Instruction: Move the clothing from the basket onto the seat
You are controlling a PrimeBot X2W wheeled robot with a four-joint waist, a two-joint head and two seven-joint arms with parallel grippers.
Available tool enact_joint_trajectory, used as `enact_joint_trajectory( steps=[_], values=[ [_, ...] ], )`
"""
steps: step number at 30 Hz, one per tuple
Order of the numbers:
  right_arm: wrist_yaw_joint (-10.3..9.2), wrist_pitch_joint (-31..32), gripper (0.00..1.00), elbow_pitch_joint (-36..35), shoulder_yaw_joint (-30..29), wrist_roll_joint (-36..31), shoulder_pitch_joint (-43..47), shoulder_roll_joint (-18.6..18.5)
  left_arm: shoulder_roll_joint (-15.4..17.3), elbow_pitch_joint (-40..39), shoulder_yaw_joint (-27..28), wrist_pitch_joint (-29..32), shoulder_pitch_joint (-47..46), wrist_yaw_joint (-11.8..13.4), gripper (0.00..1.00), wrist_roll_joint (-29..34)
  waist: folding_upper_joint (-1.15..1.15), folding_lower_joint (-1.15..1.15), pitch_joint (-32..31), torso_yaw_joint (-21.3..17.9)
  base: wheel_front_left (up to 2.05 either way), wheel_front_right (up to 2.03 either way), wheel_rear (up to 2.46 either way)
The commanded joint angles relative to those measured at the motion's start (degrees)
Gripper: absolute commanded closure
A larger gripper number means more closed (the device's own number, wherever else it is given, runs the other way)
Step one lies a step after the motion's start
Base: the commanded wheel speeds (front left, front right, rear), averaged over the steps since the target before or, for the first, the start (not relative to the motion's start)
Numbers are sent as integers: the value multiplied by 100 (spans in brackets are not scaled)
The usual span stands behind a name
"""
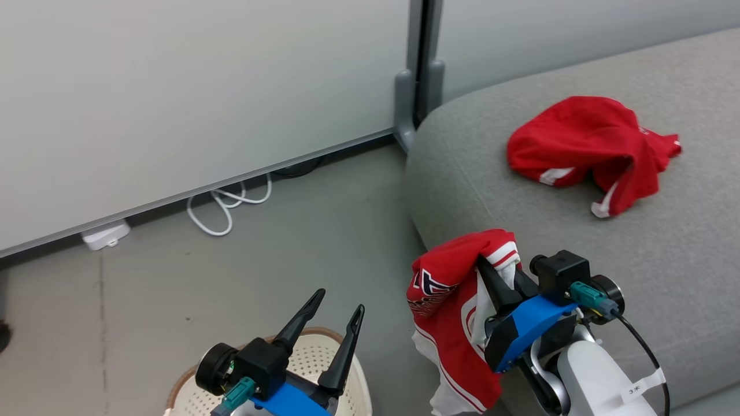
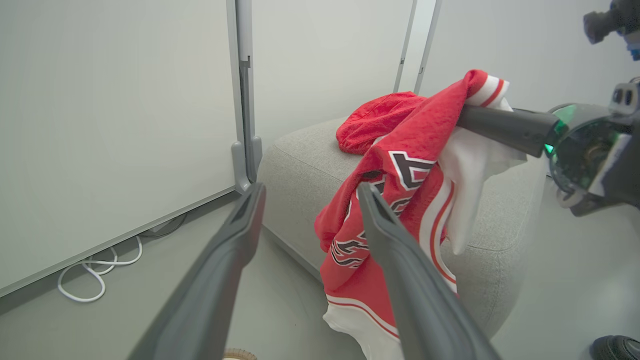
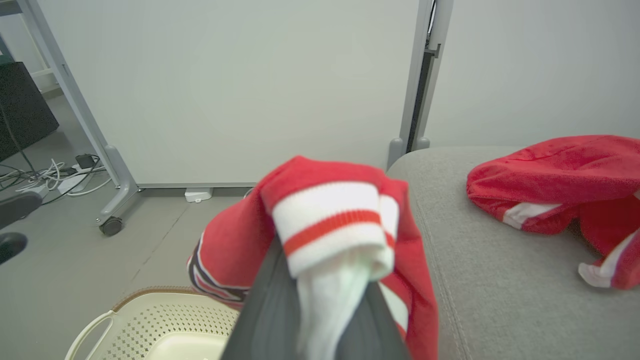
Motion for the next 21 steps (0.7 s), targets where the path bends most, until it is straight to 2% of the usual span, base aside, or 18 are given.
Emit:
enact_joint_trajectory(
  steps=[1, 13, 21],
  values=[
    [3, -17, 100, -78, -25, -3, 5, -4, 25, 8, 8, -14, -106, -6, 0, -24, 0, 0, 78, -306, 0, 0, 0],
    [3, -81, 100, -169, -96, 52, -4, 5, 83, -13, 63, -14, -132, -7, 0, 9, 0, 0, 203, -998, 0, 0, 0],
    [3, -124, 100, -152, -89, 120, 51, 8, 90, 9, 5, -14, -143, -7, 0, 14, 0, 0, 225, -1242, 0, 0, 0]
  ],
)
